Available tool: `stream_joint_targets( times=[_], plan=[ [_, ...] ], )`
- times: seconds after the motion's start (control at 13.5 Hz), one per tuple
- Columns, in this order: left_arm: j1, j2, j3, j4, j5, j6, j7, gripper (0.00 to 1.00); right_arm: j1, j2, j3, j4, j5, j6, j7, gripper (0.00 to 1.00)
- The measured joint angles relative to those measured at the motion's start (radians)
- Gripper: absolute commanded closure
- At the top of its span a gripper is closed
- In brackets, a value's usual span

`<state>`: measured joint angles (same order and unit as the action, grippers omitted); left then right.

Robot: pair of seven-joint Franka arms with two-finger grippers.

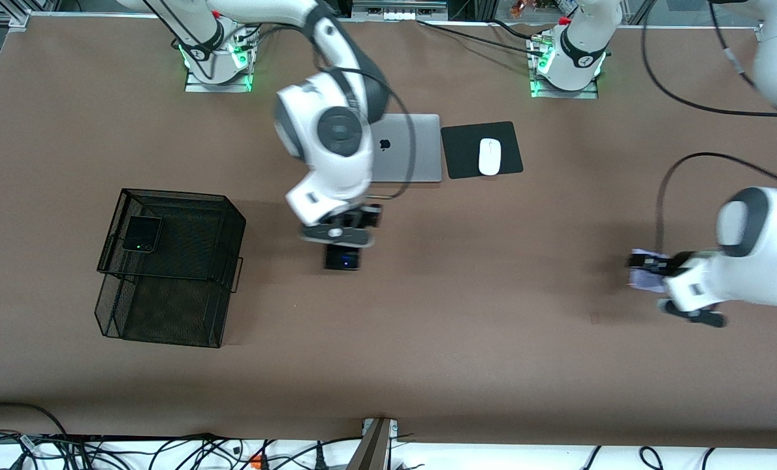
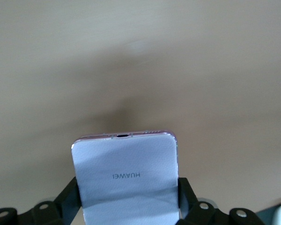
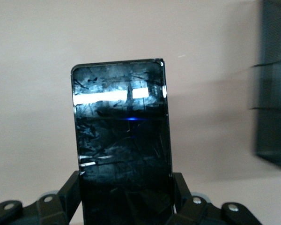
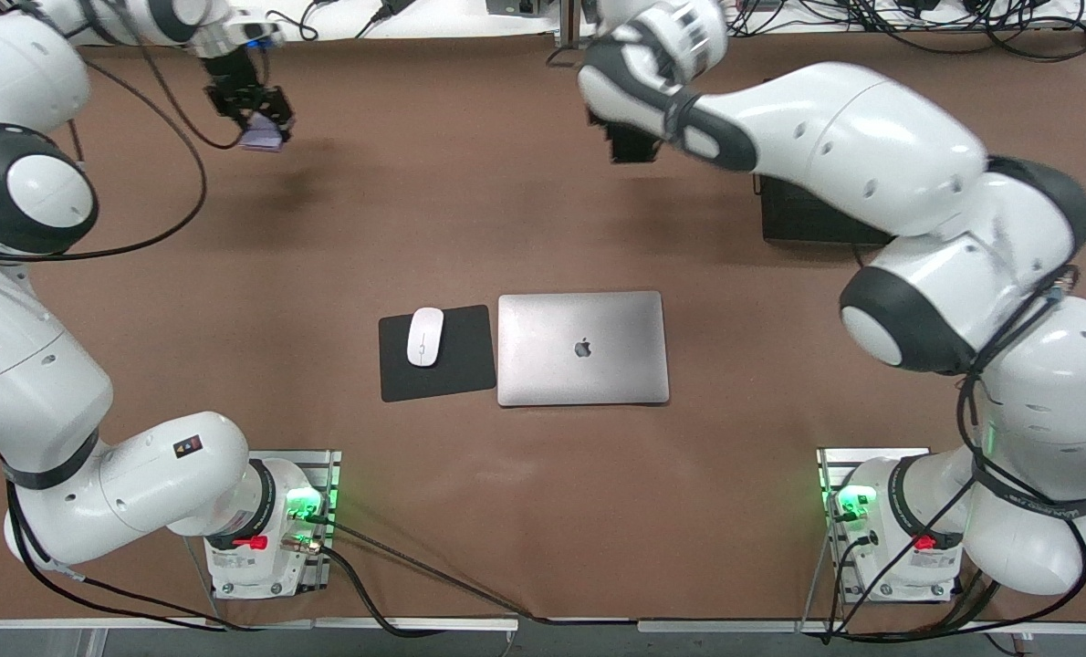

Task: Place phones with both arms
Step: 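Drop the tall phone into the basket while the left gripper carries the Huawei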

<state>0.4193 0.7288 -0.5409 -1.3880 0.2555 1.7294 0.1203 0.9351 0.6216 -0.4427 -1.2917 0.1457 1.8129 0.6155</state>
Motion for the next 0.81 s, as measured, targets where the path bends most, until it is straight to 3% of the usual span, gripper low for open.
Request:
stream_joint_targets(
  times=[0.22, 0.52, 0.81],
  plan=[
    [-0.170, 0.017, 0.001, -0.001, -0.117, 0.060, -0.046, 0.60, -0.022, -0.131, -0.134, -0.162, 0.002, -0.021, -0.214, 1.00],
    [-0.440, 0.076, 0.007, -0.001, -0.124, 0.290, -0.401, 0.60, -0.032, -0.279, -0.295, -0.456, 0.002, 0.096, -0.474, 1.00],
    [-0.644, 0.146, 0.013, -0.002, -0.124, 0.562, -0.721, 0.56, -0.038, -0.278, -0.334, -0.636, 0.003, 0.249, -0.560, 1.00]
  ],
)
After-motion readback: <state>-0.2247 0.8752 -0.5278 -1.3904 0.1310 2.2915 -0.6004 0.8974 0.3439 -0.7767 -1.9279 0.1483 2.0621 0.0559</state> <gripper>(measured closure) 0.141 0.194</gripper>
